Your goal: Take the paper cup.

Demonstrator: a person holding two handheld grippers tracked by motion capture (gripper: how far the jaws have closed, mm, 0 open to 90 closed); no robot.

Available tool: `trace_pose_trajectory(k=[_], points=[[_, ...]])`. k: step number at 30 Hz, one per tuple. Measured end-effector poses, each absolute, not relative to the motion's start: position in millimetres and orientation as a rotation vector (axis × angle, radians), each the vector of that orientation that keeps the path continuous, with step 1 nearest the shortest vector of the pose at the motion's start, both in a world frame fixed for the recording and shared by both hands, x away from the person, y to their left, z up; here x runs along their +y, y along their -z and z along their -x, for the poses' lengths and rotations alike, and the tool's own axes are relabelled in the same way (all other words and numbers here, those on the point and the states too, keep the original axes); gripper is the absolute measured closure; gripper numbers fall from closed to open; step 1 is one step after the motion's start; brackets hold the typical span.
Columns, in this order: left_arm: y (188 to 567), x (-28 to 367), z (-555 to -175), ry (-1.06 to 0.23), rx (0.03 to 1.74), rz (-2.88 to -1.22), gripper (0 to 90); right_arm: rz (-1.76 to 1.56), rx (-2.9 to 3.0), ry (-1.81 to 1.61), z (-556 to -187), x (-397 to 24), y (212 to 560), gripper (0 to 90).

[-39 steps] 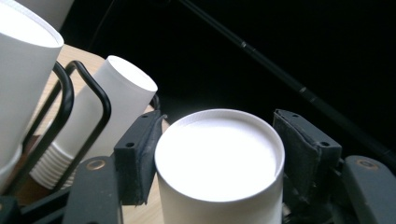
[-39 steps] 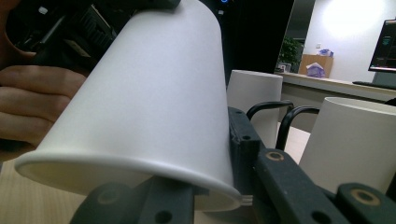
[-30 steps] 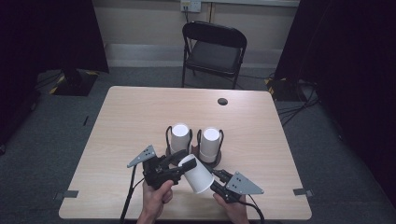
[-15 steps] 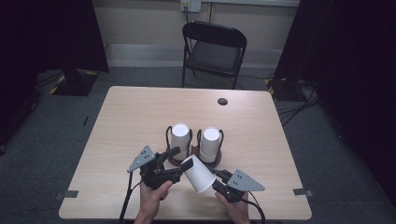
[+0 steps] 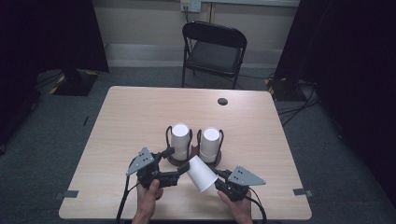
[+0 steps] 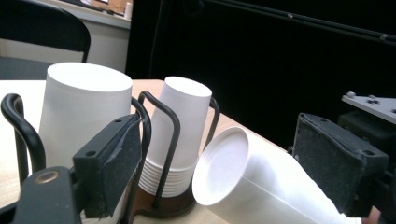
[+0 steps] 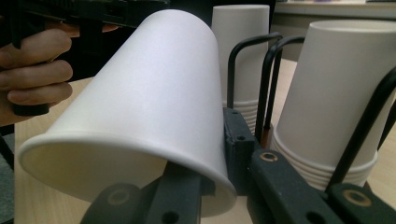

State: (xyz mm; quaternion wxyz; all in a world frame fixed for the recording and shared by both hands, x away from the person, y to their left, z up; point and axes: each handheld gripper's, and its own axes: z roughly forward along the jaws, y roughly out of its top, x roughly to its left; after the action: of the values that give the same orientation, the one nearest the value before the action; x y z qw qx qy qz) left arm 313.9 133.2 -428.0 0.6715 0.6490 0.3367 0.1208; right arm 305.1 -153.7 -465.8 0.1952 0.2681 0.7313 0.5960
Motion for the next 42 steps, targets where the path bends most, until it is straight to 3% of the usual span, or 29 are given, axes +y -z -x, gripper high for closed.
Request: trace_pose_trajectory(k=[17,26,42], points=[[432.5,128.4,-309.1,-0.503,0.742,-1.683,21.7,-0.881,2.173,-1.538,-310.1,-163.7,460.5,86.0],[433.7,113.8,-304.5,-0.513,0.625,-1.786,16.4,-0.887,2.270,-1.491,-315.0,-169.3,453.3,85.8],[441.1,90.0,-289.1,-0.592,0.436,-1.929,19.5,-0.904,2.447,-1.364,-328.2,-176.5,440.3,85.8]])
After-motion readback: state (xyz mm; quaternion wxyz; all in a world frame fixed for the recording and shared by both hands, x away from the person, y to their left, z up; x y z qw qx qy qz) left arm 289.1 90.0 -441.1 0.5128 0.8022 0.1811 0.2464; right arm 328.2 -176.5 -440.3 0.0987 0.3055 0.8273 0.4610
